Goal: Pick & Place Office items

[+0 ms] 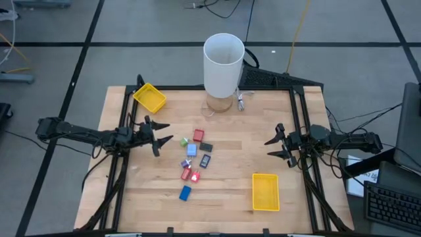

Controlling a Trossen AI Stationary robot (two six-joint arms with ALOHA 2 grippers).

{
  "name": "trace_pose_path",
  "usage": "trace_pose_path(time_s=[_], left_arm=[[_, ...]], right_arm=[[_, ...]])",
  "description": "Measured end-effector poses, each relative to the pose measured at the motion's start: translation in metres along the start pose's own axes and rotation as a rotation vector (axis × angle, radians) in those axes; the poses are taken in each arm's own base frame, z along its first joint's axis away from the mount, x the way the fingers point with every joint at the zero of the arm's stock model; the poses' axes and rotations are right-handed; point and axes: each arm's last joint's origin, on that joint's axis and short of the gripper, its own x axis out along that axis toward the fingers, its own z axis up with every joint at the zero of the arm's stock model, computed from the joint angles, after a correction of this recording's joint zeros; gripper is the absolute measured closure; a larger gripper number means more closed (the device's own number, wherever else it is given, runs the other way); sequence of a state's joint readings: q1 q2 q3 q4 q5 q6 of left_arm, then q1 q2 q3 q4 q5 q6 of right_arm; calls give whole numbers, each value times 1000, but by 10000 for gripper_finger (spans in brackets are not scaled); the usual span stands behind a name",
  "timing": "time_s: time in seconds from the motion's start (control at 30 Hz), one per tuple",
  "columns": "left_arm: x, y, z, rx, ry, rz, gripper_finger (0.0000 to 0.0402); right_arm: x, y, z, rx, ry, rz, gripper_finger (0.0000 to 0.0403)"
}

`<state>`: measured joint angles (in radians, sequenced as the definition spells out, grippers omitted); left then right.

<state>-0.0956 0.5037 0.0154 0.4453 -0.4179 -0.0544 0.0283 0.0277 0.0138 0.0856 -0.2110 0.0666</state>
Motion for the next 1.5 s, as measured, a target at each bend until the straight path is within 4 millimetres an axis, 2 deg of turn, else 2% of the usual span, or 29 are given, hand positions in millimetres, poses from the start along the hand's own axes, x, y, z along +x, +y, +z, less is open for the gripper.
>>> trace_pose_path(time_s=[0.23,0.43,0.57,0.67,0.77,0.9,1.0,1.27,1.5], left_arm=[[-1,-2,13,-230,-119,-80,130],[-1,0,11,-251,-108,-16,130],[0,-1,6,-380,-47,-39,130],[2,-3,7,-418,53,-74,131],[7,-7,19,-429,213,-38,131],[17,-12,40,-331,433,52,131],[28,-16,44,-263,554,99,130],[57,-27,15,-188,710,152,131],[75,-33,-10,-86,758,185,130]], right_arm=[[0,0,0,0,0,0,216],[0,0,0,0,-1,0,216],[0,0,0,0,0,0,216],[0,0,0,0,0,0,216],[0,0,0,0,0,-1,216],[0,0,0,0,-1,0,216],[0,0,0,0,0,-1,216],[0,0,0,0,0,0,216],[0,0,0,0,-1,0,216]])
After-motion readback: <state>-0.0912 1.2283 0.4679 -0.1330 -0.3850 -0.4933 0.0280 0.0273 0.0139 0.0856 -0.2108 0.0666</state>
